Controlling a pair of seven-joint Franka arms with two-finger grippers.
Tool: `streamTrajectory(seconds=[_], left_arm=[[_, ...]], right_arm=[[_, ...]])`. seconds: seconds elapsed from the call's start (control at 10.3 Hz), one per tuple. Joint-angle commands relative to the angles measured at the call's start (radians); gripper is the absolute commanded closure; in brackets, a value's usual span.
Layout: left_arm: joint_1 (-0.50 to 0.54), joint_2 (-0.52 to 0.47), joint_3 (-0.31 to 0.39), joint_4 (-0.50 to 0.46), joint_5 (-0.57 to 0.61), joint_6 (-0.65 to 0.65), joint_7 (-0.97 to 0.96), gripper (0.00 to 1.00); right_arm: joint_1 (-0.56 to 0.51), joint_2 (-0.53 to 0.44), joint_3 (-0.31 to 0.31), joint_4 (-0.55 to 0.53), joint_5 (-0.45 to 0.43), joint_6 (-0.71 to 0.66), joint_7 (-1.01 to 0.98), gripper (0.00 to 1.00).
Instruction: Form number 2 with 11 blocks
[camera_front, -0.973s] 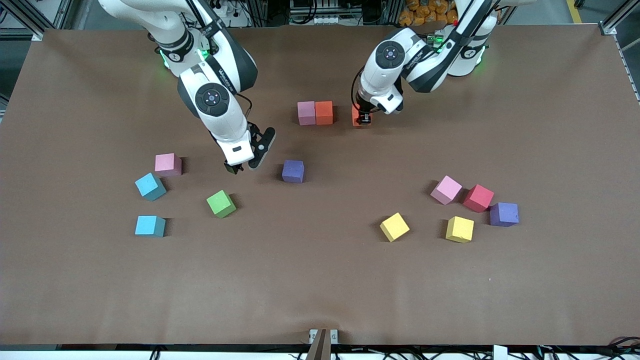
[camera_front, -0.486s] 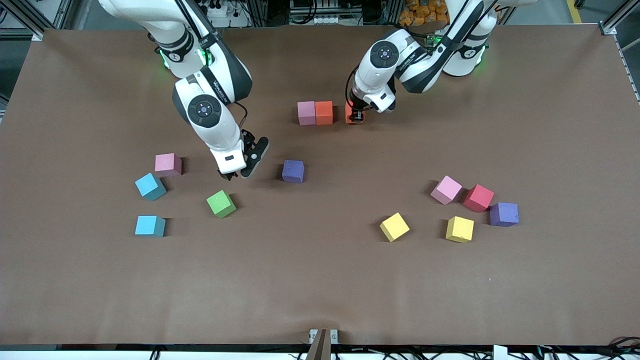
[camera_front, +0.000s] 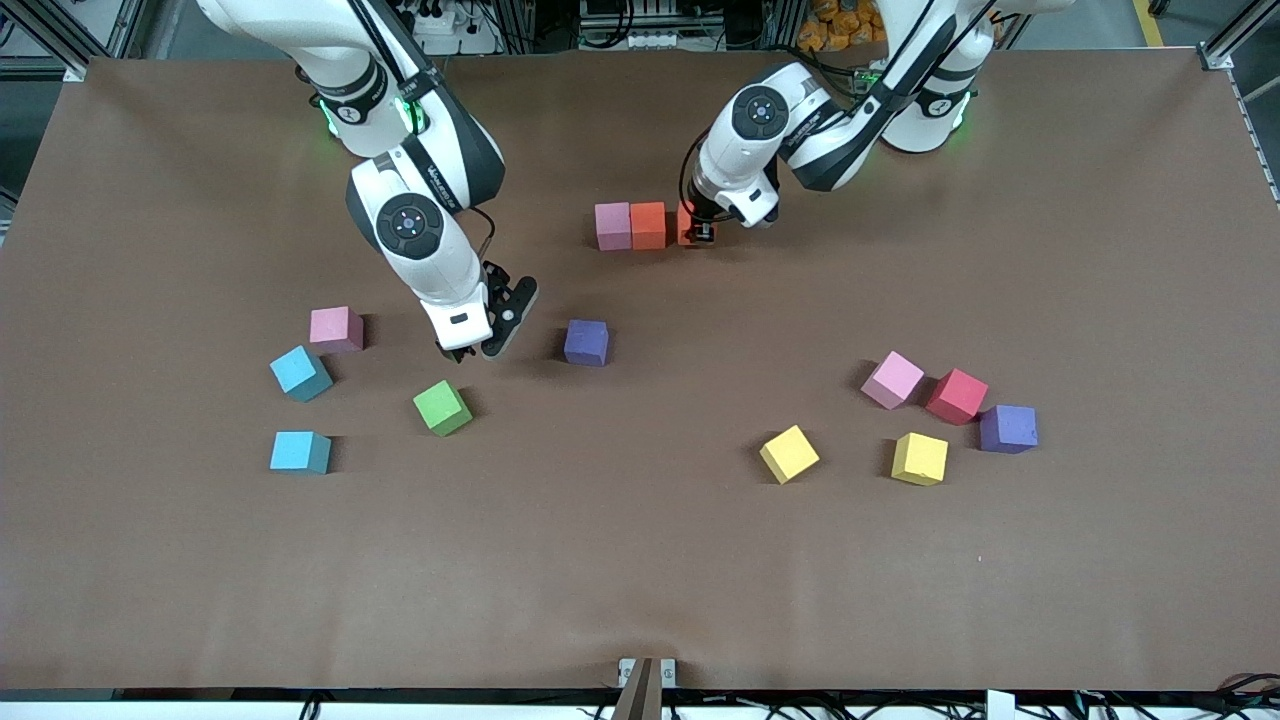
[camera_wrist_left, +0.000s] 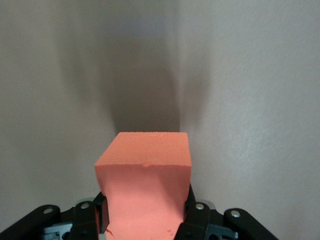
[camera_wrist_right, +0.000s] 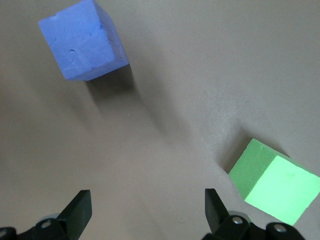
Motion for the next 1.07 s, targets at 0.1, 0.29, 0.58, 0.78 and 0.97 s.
streamTrajectory(seconds=[0.1, 0.29, 0.58, 0.78, 0.97], left_arm=[[-0.015, 0.039, 0.001, 0.012, -0.009, 0.026, -0.003, 0.57], [-0.015, 0.06, 0.001, 0.014, -0.006, 0.053, -0.003, 0.52], [-0.019, 0.083, 0.015, 0.023, 0.015, 0.057, -0.003, 0.52], [-0.021, 0.103, 0.027, 0.037, 0.032, 0.057, -0.003, 0.52], [-0.038, 0.103, 0.044, 0.038, 0.047, 0.057, -0.003, 0.52]], right_arm=[[-0.02, 0.003, 0.014, -0.001, -0.016, 0.006, 0.0, 0.0], [-0.02, 0.003, 0.014, 0.001, -0.016, 0.006, 0.0, 0.0], [-0.02, 0.007, 0.014, -0.001, -0.016, 0.019, 0.0, 0.0], [-0.02, 0.007, 0.014, -0.001, -0.016, 0.019, 0.0, 0.0], [-0.02, 0.007, 0.014, -0.001, -0.015, 0.019, 0.0, 0.0]])
